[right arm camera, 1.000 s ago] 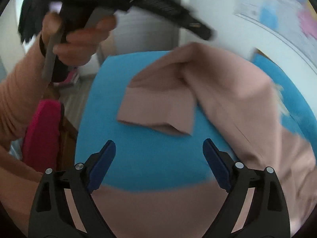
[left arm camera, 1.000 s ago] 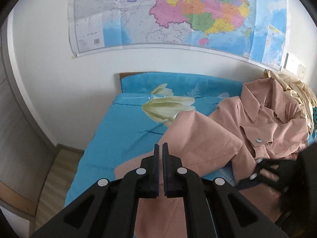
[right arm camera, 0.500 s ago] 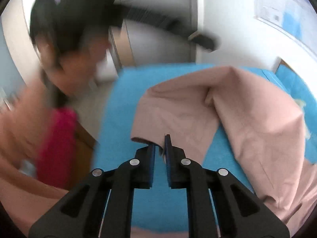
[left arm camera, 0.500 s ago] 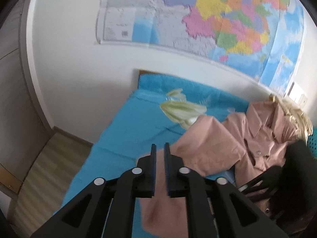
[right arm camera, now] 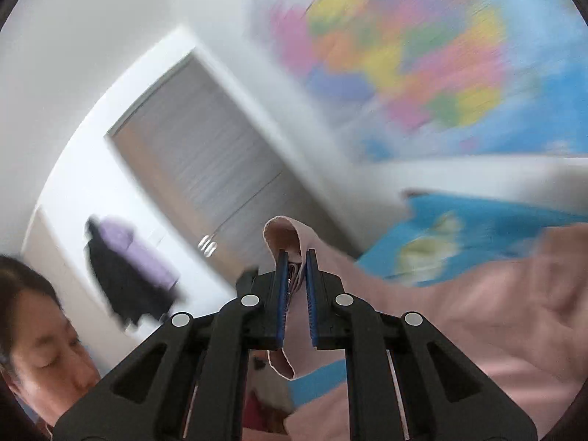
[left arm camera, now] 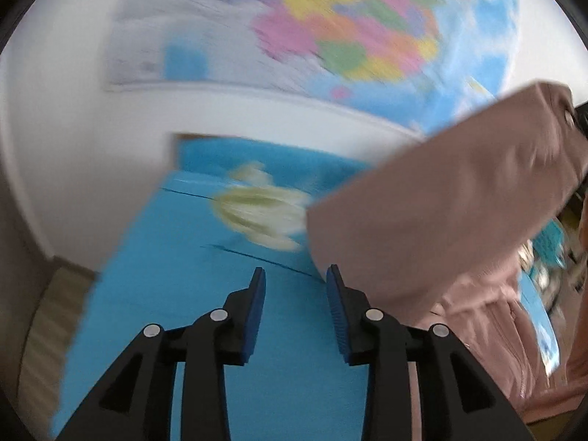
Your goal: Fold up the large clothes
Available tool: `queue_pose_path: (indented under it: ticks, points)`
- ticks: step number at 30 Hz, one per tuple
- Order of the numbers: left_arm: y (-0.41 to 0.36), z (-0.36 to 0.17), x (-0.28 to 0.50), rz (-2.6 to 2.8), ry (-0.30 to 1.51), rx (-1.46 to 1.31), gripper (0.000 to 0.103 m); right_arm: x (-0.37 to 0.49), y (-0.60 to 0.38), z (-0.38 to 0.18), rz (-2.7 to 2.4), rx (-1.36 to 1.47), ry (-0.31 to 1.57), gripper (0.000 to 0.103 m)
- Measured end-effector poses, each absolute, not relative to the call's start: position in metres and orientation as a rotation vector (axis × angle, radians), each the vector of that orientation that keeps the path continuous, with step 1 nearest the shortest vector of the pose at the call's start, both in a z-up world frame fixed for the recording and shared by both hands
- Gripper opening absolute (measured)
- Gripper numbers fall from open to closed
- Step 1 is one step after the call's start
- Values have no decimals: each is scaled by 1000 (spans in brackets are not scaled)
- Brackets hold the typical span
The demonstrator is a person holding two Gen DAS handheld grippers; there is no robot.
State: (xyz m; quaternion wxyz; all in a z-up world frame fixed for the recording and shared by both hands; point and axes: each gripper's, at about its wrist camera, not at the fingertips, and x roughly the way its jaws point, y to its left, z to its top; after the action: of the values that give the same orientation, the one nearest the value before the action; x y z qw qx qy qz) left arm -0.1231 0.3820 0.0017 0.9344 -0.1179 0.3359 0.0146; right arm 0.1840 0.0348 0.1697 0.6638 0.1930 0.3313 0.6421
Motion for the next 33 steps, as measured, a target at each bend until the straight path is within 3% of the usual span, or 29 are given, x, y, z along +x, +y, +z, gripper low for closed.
queue_pose_path:
  ticks: [4,6,8,15,17,19,21,26,28,30,33]
  points:
    - [335,-8,-91,-101,711,-197,42,193,-70,145,1232,572,712,10]
    - [313,-9,-79,-160,711,-167,44,195,-106,112,1096,609,761,10]
    - [290,-11,-67,-189,721,-103,52,201,-133,79,968,645,817,10]
    - [249,-40,-34,-189,831,14,54,214,-188,-40,712,782,1012,9]
    - [241,-50,-26,-175,869,39,54,211,-197,-52,695,793,1026,17]
    - [238,-54,-24,-173,885,44,54,208,-197,-54,709,797,1024,53]
    - [236,-53,-23,-168,880,44,54,203,-194,-47,702,713,992,61]
    - [228,-48,-18,-177,860,57,56,190,-193,-43,686,580,998,59]
    - [222,-50,-14,-173,869,72,56,191,-186,-48,685,545,1012,50]
    - [219,-51,-13,-171,871,74,56,191,-181,-51,686,518,1015,49]
    - [217,-54,-13,-155,872,75,56,190,-182,-53,684,503,1022,32]
